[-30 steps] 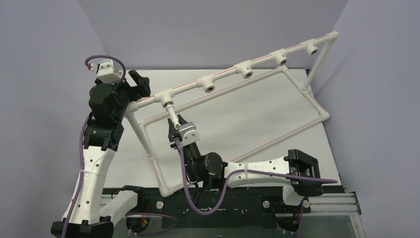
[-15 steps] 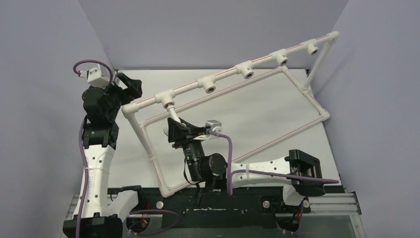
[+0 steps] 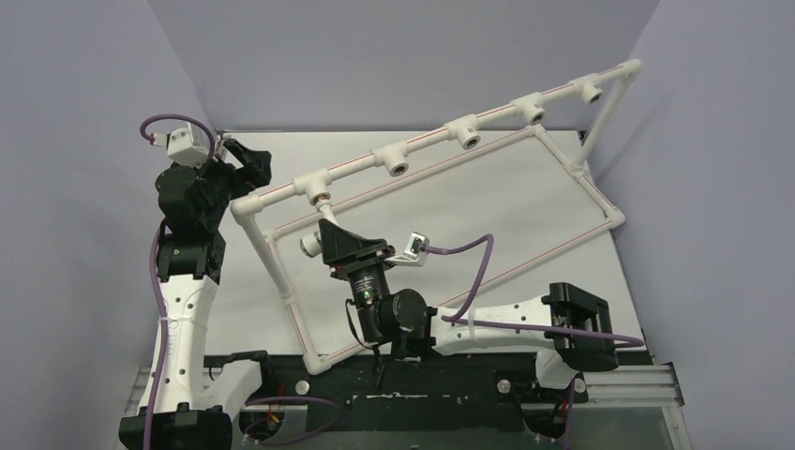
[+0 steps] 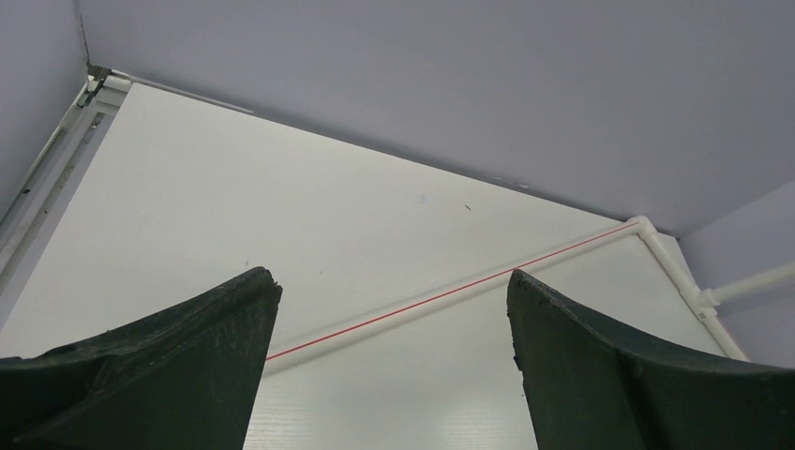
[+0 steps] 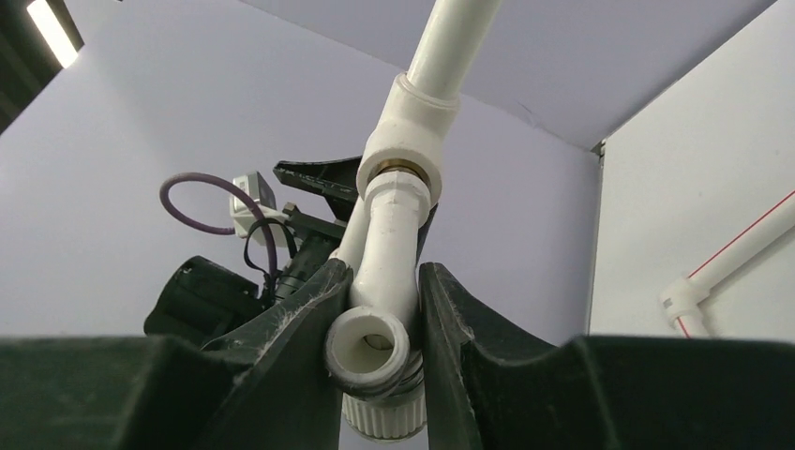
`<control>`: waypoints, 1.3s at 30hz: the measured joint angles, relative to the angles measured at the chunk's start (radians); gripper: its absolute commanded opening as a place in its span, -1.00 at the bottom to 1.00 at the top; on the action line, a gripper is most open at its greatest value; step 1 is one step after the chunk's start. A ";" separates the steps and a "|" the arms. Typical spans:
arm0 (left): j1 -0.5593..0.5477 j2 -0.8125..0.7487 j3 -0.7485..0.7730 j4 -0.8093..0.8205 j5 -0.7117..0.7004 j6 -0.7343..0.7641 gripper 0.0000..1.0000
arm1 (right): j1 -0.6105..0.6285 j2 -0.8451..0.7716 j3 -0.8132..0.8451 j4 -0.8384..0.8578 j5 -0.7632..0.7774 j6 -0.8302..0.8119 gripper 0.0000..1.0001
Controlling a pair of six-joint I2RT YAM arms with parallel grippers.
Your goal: Install the water faucets
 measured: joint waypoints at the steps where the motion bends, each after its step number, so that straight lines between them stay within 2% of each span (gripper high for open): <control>1: 0.000 0.000 0.000 0.001 0.000 0.000 0.79 | -0.001 0.000 0.000 -0.003 0.001 0.025 -1.00; 4: -0.002 -0.002 0.000 0.002 0.000 0.000 0.79 | -0.005 0.000 0.000 -0.015 0.001 0.094 -0.98; 6: -0.004 -0.003 0.000 0.002 0.000 0.000 0.79 | -0.005 0.000 0.000 -0.020 0.000 0.114 -0.59; 12: -0.008 -0.008 -0.003 0.002 0.000 0.001 0.79 | -0.005 -0.019 -0.017 -0.034 -0.019 0.159 0.16; 17: -0.008 -0.008 -0.003 0.002 0.000 0.001 0.78 | -0.005 -0.076 -0.066 -0.072 -0.045 0.162 0.52; 23: -0.008 -0.008 -0.003 0.002 0.000 0.001 0.79 | -0.005 -0.179 -0.132 -0.156 -0.066 0.129 0.69; 30: -0.004 -0.006 -0.003 0.002 0.010 0.000 0.79 | -0.008 -0.324 -0.141 -0.358 -0.122 0.008 0.73; 34: 0.008 0.006 -0.003 0.002 0.026 -0.002 0.78 | -0.020 -0.391 -0.121 -0.479 -0.183 -0.126 0.72; 39: 0.017 0.027 -0.003 0.002 0.052 -0.008 0.78 | -0.027 -0.425 -0.027 -0.634 -0.273 -0.374 0.71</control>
